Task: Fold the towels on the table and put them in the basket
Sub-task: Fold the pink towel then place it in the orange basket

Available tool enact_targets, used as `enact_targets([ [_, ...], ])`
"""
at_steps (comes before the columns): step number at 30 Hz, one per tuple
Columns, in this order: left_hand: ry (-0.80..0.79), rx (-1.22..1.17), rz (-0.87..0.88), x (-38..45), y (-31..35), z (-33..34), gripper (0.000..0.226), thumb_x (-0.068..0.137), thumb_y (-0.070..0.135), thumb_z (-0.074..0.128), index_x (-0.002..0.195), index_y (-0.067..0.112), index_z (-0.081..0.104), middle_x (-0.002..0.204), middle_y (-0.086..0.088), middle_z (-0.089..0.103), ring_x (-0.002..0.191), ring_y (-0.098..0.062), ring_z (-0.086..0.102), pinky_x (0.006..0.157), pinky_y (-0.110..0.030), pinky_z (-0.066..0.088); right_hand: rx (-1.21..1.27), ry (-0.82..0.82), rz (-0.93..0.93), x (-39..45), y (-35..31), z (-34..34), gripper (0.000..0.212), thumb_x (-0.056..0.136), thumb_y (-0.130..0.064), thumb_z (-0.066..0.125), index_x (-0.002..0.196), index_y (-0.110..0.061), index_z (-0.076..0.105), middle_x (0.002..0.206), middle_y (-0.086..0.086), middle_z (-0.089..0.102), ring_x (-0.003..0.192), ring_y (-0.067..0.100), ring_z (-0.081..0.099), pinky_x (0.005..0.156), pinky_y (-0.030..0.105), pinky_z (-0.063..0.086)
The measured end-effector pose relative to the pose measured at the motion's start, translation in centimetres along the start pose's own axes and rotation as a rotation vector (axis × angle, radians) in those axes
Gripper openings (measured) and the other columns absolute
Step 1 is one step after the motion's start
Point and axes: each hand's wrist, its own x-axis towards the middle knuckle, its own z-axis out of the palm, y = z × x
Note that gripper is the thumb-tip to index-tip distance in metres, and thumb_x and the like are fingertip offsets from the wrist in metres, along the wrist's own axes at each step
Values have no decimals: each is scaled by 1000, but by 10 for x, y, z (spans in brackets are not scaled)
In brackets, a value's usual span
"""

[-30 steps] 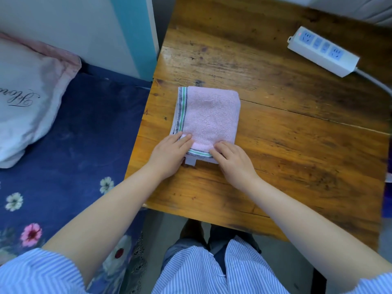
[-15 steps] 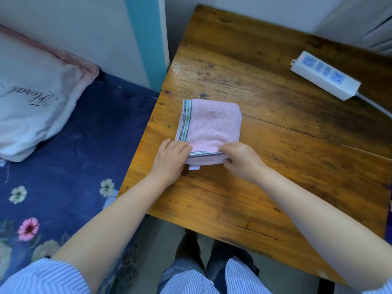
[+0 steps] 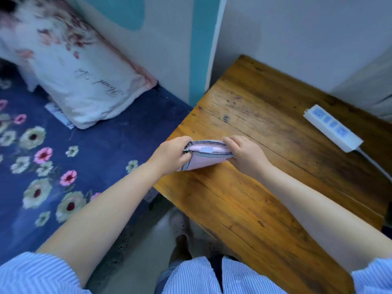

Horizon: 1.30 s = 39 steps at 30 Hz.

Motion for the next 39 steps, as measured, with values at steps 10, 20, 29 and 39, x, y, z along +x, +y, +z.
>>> enact_targets([
  [10,66,193,-407,-165,-57,-65,19,92,21,48,105,8,53,108,-7,58,100,-28,55,69,-33,38,-65,-139,-390,58,-157,-43,35,90,-18,51,124,-12,48,123,6,52,115,27,47,85,33,44],
  [20,244,212,-795,-386,-138,-110,24,92,18,48,113,9,51,116,-9,57,106,-30,53,69,-34,37,-175,-171,-746,62,-402,-41,41,91,-21,50,130,-12,43,125,7,48,118,25,45,86,35,43],
  [29,381,149,-923,-545,-206,-150,24,89,18,50,112,11,52,112,-8,57,104,-28,54,77,-36,43,-103,-203,-846,58,-584,-27,43,88,-18,54,129,-11,44,126,9,50,115,28,49,87,37,45],
  [39,682,-166,-930,-576,-301,-199,27,87,10,56,114,7,53,114,-12,61,103,-28,55,77,-31,41,203,-184,-784,119,-674,-25,43,82,-8,63,123,-2,52,118,17,56,112,30,51,87,26,35],
])
